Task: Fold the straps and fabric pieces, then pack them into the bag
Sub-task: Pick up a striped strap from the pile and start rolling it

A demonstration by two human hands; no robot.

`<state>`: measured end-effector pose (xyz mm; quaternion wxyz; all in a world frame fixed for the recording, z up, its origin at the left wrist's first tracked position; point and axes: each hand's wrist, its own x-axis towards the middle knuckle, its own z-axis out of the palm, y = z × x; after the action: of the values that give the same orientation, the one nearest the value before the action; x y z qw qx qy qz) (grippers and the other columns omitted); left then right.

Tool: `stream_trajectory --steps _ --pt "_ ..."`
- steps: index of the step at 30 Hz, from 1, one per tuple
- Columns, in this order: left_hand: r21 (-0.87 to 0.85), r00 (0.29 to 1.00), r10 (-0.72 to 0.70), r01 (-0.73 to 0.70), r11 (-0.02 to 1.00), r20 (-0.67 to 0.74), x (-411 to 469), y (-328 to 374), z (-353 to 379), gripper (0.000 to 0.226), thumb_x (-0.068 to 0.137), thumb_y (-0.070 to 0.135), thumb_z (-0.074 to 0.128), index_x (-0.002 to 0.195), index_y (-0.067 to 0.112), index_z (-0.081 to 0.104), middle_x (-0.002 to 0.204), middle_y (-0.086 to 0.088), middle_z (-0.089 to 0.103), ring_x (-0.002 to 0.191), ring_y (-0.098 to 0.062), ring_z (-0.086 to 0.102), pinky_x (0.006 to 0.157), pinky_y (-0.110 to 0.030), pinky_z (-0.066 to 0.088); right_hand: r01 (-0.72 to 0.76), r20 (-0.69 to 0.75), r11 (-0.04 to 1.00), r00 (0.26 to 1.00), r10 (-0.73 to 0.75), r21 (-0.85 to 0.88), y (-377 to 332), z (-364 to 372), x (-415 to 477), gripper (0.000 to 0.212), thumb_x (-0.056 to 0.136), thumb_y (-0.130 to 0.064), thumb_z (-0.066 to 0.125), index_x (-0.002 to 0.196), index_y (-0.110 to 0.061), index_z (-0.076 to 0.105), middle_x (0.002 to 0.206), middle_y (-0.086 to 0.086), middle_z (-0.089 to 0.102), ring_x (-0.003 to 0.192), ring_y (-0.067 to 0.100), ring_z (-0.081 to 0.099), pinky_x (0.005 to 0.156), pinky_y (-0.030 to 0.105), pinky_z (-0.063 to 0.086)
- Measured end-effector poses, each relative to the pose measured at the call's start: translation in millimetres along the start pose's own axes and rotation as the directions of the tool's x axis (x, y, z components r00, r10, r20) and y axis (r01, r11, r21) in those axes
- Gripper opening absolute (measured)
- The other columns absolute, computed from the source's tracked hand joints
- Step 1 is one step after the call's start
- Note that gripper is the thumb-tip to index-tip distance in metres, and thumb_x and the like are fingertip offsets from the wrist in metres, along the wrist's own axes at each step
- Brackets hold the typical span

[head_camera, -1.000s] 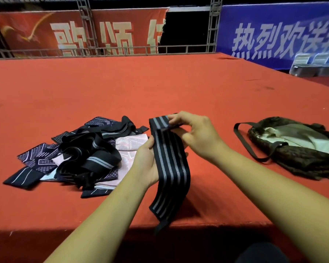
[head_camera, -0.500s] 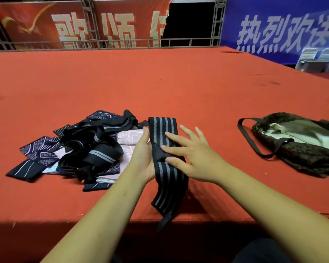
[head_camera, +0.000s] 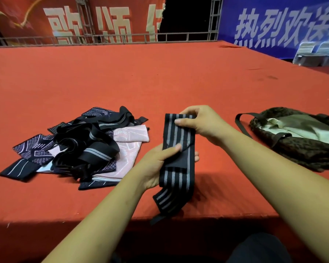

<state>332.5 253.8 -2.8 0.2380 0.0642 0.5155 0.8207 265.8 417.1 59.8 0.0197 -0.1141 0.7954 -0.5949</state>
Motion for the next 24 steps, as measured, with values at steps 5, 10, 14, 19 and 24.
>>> stream_trajectory --steps 5,10,14,19,24 --pt "0.077 0.992 -0.05 0.059 0.995 -0.12 3 -12 -6 0.031 0.098 0.012 0.053 0.122 -0.008 0.059 0.115 -0.031 0.066 0.101 -0.038 0.067 0.092 -0.045 0.055 0.164 -0.101 0.979 0.979 -0.177 -0.125 -18 -3 2 0.015 0.083 -0.012 0.077 0.094 -0.004 0.071 0.08 0.001 0.068 0.068 0.003 0.062 0.063 0.016 0.05" --pt "-0.108 0.924 -0.049 0.008 0.994 -0.38 19 -5 -11 0.033 0.098 0.028 0.058 0.117 0.004 0.066 0.102 -0.013 0.074 0.09 -0.023 0.071 0.085 -0.038 0.056 0.311 -0.058 0.944 0.946 -0.318 -0.111 -15 10 -19 0.014 0.082 -0.001 0.073 0.095 -0.005 0.072 0.079 0.001 0.066 0.07 0.003 0.056 0.068 0.015 0.046" --pt "-0.36 0.96 -0.014 -0.092 0.928 -0.279 18 15 -14 0.043 0.096 0.023 0.047 0.13 0.0 0.059 0.116 -0.019 0.068 0.1 -0.029 0.068 0.096 -0.04 0.052 0.309 -0.069 0.93 0.942 -0.328 -0.199 17 31 -42 0.027 0.078 -0.004 0.076 0.096 -0.024 0.075 0.122 -0.001 0.06 0.109 0.004 0.058 0.097 0.014 0.04" --pt "-0.447 0.976 0.019 -0.116 0.887 -0.215 18 17 -24 0.071 0.099 0.056 0.032 0.13 -0.003 0.057 0.128 -0.025 0.062 0.114 -0.04 0.063 0.088 -0.044 0.056 0.166 -0.122 0.963 0.973 -0.195 -0.212 46 44 -59 0.035 0.079 -0.011 0.076 0.094 -0.043 0.073 0.15 -0.001 0.038 0.138 0.006 0.036 0.104 0.005 0.024" --pt "-0.17 0.965 0.115 -0.157 0.973 -0.237 19 16 -15 0.039 0.097 0.027 0.056 0.122 -0.002 0.061 0.108 -0.018 0.068 0.089 -0.027 0.07 0.072 -0.035 0.059 0.198 -0.085 0.962 0.973 -0.216 -0.187 54 55 -64 0.034 0.08 -0.007 0.075 0.104 -0.031 0.076 0.13 -0.006 0.054 0.12 0.001 0.053 0.103 0.01 0.035"
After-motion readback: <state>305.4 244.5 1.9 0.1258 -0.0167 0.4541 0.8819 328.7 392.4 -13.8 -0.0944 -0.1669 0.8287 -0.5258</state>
